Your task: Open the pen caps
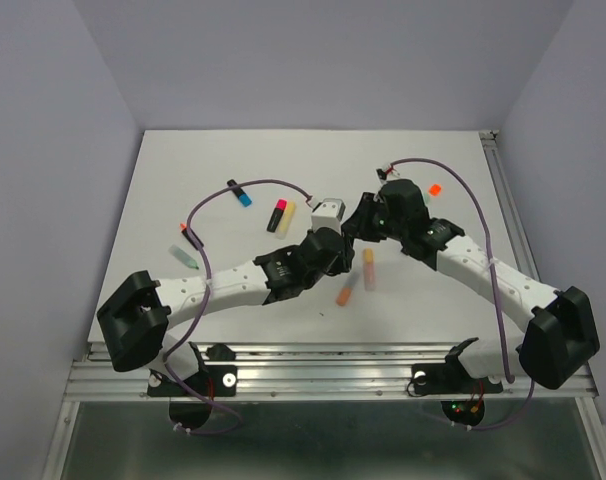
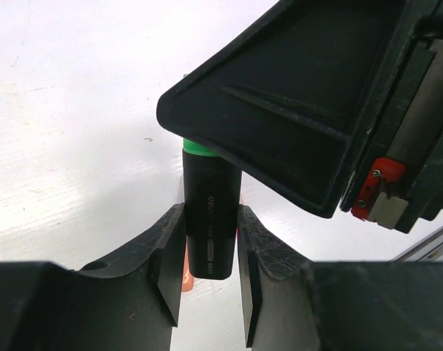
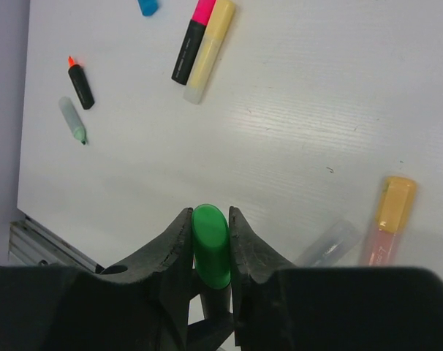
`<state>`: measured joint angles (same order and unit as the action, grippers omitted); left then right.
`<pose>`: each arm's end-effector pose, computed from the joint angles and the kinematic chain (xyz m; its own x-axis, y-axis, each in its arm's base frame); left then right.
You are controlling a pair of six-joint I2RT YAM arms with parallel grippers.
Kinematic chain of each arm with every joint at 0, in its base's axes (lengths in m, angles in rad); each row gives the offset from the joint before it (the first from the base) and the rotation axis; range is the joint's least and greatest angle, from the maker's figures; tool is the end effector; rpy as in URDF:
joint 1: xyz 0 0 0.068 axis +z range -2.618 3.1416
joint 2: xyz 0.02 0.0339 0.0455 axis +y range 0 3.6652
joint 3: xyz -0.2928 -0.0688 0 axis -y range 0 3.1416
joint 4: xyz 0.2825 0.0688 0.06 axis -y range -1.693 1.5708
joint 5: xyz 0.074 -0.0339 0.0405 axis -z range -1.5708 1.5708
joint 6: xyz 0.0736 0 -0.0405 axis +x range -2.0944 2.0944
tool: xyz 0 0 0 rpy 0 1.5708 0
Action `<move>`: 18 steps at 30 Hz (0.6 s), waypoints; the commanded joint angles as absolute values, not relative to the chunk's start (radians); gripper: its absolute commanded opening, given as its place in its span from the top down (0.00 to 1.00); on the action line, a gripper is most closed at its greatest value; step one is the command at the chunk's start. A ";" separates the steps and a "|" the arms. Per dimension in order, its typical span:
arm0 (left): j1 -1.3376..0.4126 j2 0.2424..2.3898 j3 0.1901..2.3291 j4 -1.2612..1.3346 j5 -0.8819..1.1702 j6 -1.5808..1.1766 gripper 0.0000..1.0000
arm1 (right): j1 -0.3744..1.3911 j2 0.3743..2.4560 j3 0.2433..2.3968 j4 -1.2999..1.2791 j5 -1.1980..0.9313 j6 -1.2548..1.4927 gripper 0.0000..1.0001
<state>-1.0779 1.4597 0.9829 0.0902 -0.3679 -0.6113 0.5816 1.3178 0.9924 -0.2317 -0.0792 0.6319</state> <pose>0.2117 -0.3383 0.2744 -0.5274 -0.1498 -0.8363 0.4417 0.7925 -0.4205 0.2965 0.2019 0.2856 -0.7131 0.2358 -0.6602 -0.2262 0.8139 0.5351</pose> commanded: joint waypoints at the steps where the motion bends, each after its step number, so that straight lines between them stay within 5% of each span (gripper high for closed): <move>1: -1.084 1.414 1.003 0.106 -0.371 -0.623 1.00 | 0.592 1.318 1.066 -0.221 -0.035 0.611 0.99; 18: -1.344 1.361 0.767 0.106 -0.390 -0.874 1.00 | 0.574 1.476 1.345 -0.213 0.382 0.546 0.99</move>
